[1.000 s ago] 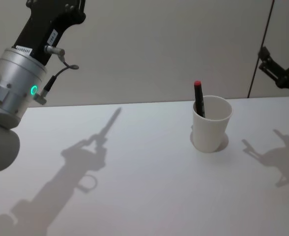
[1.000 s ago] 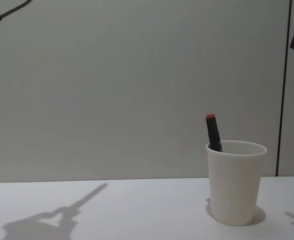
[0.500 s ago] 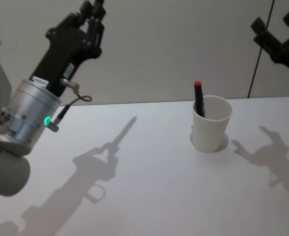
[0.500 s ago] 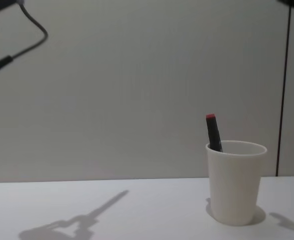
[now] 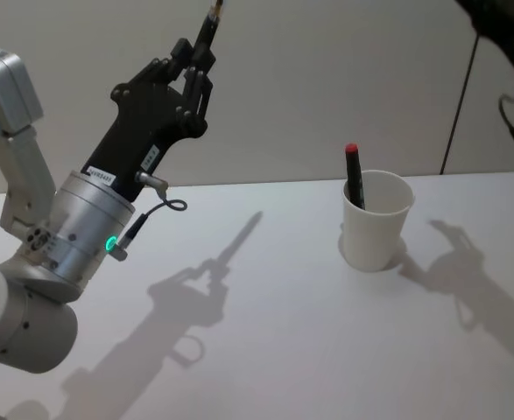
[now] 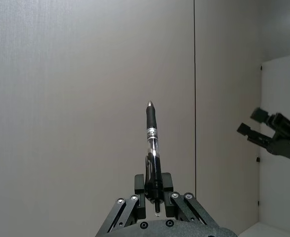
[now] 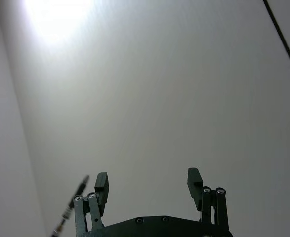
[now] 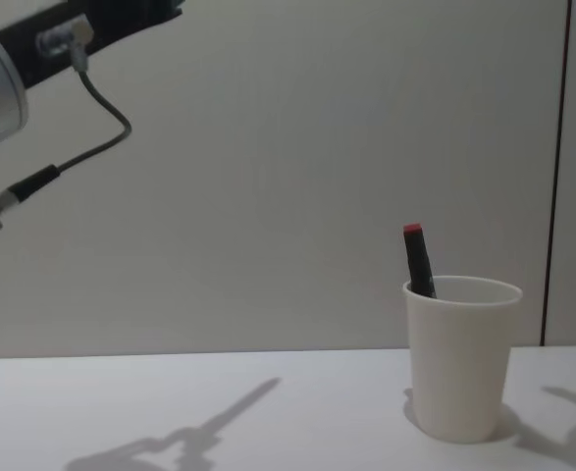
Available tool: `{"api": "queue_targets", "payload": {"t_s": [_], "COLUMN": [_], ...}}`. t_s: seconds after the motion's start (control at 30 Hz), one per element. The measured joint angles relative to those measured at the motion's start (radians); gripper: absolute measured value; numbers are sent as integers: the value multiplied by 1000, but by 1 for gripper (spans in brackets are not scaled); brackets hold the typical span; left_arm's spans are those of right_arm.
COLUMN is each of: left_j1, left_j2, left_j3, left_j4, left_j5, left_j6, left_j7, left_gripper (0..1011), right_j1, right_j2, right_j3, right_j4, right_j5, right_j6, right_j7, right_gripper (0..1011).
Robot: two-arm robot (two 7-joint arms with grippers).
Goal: Place the pen into the pen holder.
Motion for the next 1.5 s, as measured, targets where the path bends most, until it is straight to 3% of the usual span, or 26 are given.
{"api": "queue_targets", "payload": {"t_s": [0.27, 0.47, 0.67, 1.0, 1.5], "left_j1": [8, 12, 14, 15, 16], "left_j2": [-6, -9, -10, -12, -13], "left_j3": [8, 11, 13, 15, 16], "left_j4": [4, 5, 6, 7, 8], "left_j5": [12, 16, 19, 21, 23], "left_j6": [-5, -7, -8, -9, -10], "left_j7": [-1, -1, -1, -1, 0], "left_gripper": [195, 195, 195, 195, 195], "right_j1": [35, 19, 8, 32, 136], "right_j2": [-19, -32, -58, -120, -253], "right_j3": [-11, -33, -69, -132, -211], "right_j4": [-4, 1, 21, 73, 201], "right_j5": [97, 89, 52, 23, 120], "right_j6": [54, 49, 44, 99, 193], "right_j7": [13, 13, 11, 18, 0], "right_gripper": [1002, 1002, 1002, 1002, 1002]}}
